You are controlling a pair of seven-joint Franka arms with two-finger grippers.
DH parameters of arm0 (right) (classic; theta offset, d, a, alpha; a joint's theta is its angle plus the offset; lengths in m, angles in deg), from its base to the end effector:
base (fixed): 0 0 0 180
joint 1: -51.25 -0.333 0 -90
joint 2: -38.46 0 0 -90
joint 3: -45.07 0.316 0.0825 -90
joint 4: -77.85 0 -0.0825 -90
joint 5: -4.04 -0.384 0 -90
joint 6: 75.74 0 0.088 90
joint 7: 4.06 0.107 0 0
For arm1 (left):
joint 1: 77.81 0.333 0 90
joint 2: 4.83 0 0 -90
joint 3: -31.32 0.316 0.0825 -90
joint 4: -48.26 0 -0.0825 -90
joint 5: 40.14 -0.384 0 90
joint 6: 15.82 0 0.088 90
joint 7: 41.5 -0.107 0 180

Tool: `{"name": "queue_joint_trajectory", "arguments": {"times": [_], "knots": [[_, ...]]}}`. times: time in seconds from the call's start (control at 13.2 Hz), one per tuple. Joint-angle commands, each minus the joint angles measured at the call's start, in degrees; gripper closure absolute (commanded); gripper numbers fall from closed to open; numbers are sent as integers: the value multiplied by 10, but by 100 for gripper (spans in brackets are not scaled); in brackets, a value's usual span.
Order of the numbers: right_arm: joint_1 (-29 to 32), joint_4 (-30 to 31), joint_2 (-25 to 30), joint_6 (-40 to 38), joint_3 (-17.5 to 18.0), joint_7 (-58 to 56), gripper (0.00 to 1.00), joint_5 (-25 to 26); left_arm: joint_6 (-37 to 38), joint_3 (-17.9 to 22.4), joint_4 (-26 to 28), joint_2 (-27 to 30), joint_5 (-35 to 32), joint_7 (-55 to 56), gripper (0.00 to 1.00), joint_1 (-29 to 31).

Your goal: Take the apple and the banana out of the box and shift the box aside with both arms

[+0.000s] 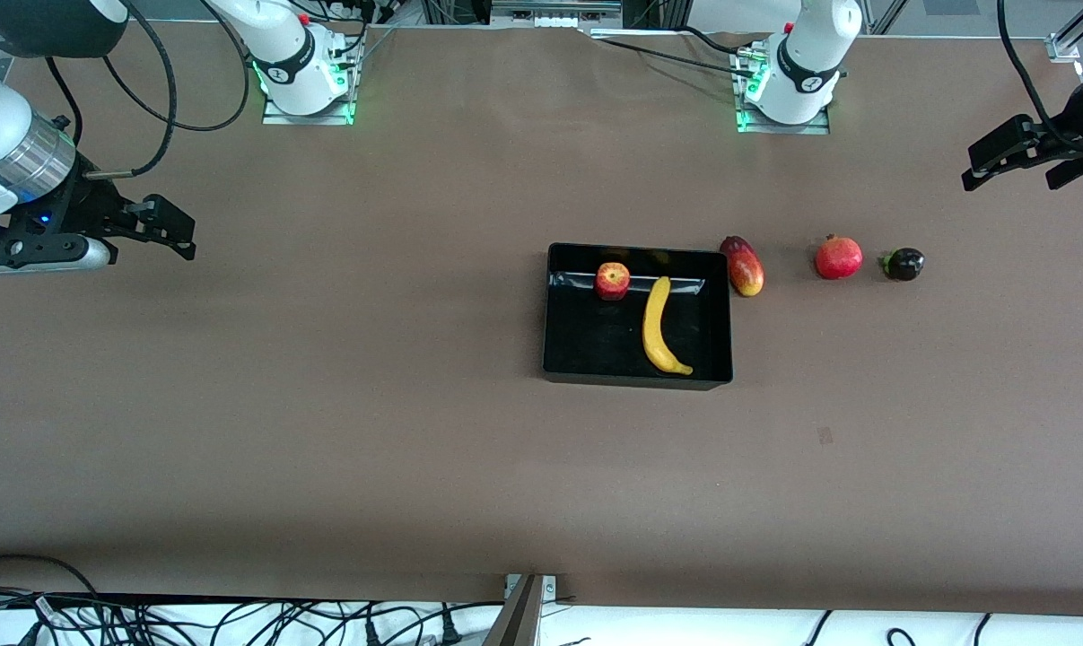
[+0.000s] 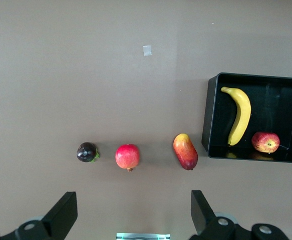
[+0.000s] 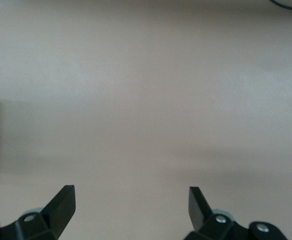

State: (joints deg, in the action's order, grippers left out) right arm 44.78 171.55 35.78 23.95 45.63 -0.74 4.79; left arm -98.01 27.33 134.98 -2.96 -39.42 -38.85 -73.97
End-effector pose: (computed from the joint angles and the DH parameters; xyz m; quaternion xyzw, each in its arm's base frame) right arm 0.5778 0.0699 0.5824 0.9990 0.0333 0.0293 0.0036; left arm 0.5301 -0.0036 0.6572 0.9995 0.0211 -0.0234 0.0045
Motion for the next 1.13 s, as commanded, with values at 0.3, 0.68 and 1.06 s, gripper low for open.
{"name": "queue_joint_trajectory", "arguments": {"times": [0.3,0.68,1.06], "knots": [[1,-10,-1,-4,3,1,0,-8,-22,-48,1,-30,10,114,0,-2],[1,-10,-1,-3,3,0,0,-7,-154,-63,25,-126,10,366,0,-66],[1,-10,-2,-3,3,1,0,-7,-252,-61,28,-258,16,492,0,-157]]}}
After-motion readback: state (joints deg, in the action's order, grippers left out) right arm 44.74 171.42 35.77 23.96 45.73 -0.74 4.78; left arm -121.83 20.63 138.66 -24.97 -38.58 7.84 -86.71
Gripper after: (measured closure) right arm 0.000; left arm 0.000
